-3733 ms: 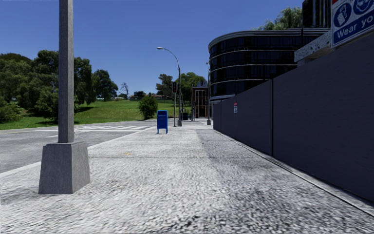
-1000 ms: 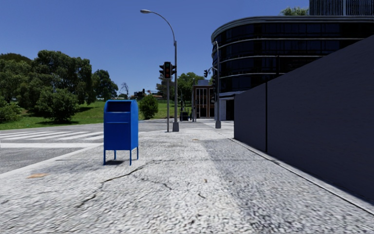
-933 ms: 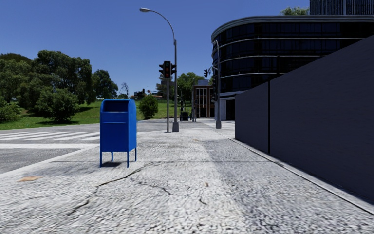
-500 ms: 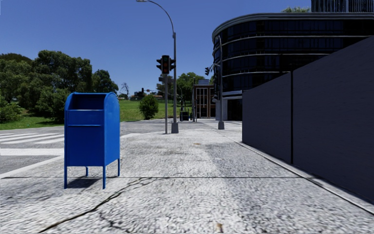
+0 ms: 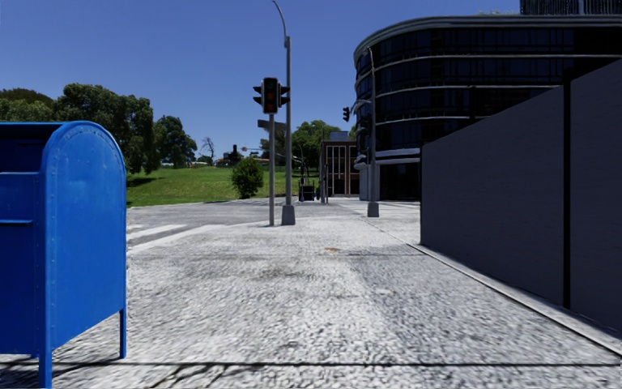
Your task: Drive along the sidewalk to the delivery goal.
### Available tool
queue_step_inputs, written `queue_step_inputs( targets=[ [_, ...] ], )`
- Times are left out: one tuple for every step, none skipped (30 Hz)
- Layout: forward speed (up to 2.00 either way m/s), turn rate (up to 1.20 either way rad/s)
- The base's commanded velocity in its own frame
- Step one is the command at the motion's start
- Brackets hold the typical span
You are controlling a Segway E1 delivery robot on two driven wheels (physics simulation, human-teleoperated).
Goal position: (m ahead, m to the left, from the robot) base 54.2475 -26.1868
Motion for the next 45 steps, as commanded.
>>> queue_step_inputs(
  targets=[
    [1.97,0.00],
    [1.97,0.00],
    [1.97,0.00],
    [1.96,0.00],
    [1.96,0.00],
    [1.97,0.00],
    [1.97,0.00],
    [1.97,0.00],
    [1.98,0.00],
    [1.98,0.00],
    [1.98,0.00],
    [1.98,-0.20],
    [1.98,-0.25],
    [1.98,-0.28],
    [1.98,-0.29],
    [1.98,-0.29],
    [1.98,-0.29],
    [1.98,-0.29],
    [1.98,-0.29],
    [1.98,-0.30],
    [1.98,-0.30],
    [1.98,-0.30],
    [1.98,-0.30],
    [1.98,-0.30],
    [1.98,-0.30],
    [1.98,-0.30],
    [1.98,-0.33],
    [1.98,-0.33],
    [1.98,-0.38],
    [1.98,-0.43],
    [1.98,-0.43],
    [1.98,-0.45],
    [1.98,-0.46],
    [1.98,-0.46],
    [1.98,-0.46],
    [1.98,-0.46],
    [1.98,-0.47],
    [1.98,-0.47],
    [1.98,-0.47],
    [1.98,-0.47],
    [1.98,-0.47],
    [1.98,-0.47],
    [1.98,-0.47],
    [1.98,-0.47],
    [1.98,-0.41]
  ],
)
